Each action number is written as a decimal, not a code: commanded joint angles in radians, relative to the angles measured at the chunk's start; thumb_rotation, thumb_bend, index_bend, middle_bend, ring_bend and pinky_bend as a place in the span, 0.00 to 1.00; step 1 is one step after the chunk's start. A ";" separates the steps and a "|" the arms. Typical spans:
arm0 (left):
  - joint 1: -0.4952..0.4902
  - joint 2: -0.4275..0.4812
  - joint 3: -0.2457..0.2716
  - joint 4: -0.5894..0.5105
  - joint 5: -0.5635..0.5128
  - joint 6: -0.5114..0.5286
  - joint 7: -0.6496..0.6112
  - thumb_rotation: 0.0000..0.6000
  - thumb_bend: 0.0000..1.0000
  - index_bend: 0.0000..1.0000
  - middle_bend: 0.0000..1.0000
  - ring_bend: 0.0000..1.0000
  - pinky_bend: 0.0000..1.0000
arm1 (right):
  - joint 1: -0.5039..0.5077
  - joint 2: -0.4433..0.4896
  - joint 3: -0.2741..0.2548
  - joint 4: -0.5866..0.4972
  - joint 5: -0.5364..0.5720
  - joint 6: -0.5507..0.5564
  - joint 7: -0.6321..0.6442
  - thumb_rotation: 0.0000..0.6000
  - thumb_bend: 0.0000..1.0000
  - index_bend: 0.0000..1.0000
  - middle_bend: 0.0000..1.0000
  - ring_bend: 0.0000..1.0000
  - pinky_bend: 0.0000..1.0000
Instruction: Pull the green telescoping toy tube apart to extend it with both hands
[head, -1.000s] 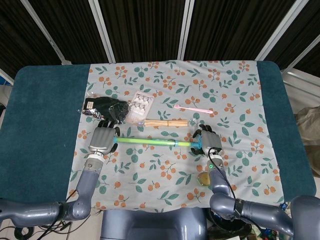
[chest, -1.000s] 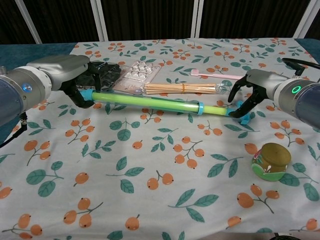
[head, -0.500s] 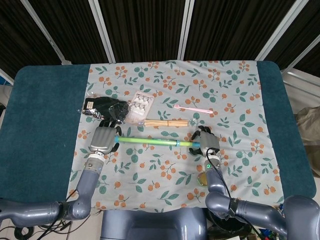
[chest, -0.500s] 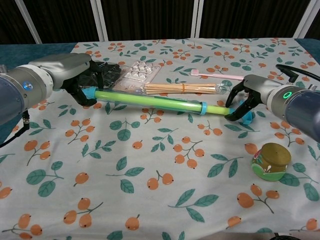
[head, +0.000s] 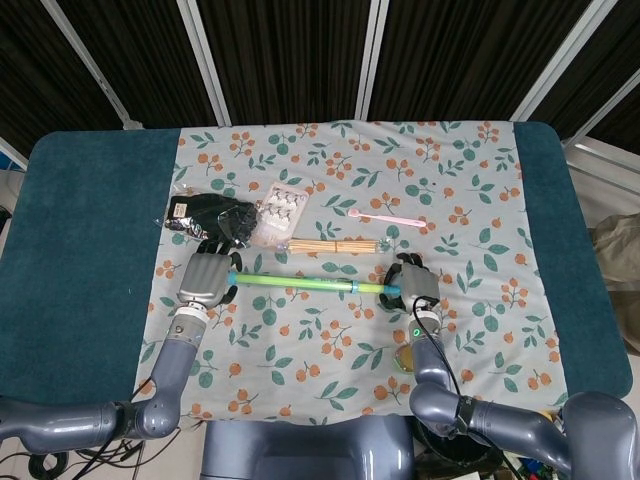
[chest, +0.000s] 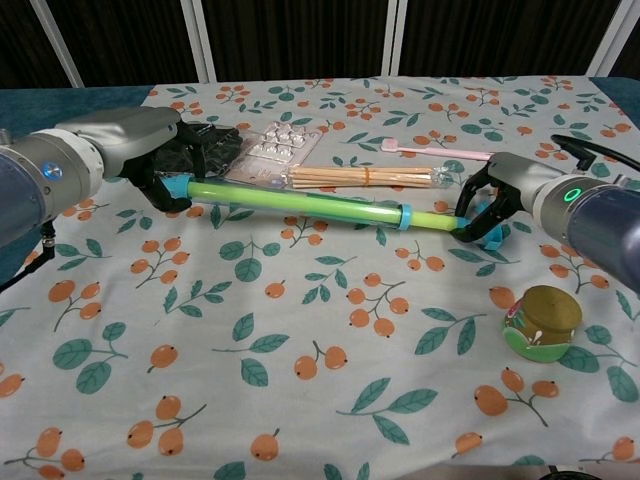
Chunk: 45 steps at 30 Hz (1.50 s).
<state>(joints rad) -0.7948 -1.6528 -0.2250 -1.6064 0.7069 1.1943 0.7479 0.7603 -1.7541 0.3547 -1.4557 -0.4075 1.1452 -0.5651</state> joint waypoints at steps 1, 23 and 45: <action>0.001 0.002 0.001 -0.002 0.002 -0.001 -0.004 1.00 0.36 0.53 0.18 0.02 0.13 | -0.002 0.001 0.001 -0.001 -0.005 -0.002 0.004 1.00 0.36 0.58 0.14 0.04 0.19; 0.028 0.052 0.022 -0.064 0.024 0.035 -0.015 1.00 0.36 0.53 0.18 0.02 0.13 | -0.033 0.088 0.007 -0.066 -0.063 0.031 0.011 1.00 0.50 0.64 0.15 0.04 0.19; 0.132 0.201 0.085 -0.116 0.086 0.063 -0.095 1.00 0.36 0.54 0.18 0.02 0.13 | -0.099 0.236 -0.002 -0.136 -0.093 0.087 0.017 1.00 0.51 0.64 0.15 0.04 0.19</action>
<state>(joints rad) -0.6638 -1.4529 -0.1414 -1.7236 0.7920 1.2584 0.6539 0.6633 -1.5205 0.3533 -1.5924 -0.4999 1.2303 -0.5475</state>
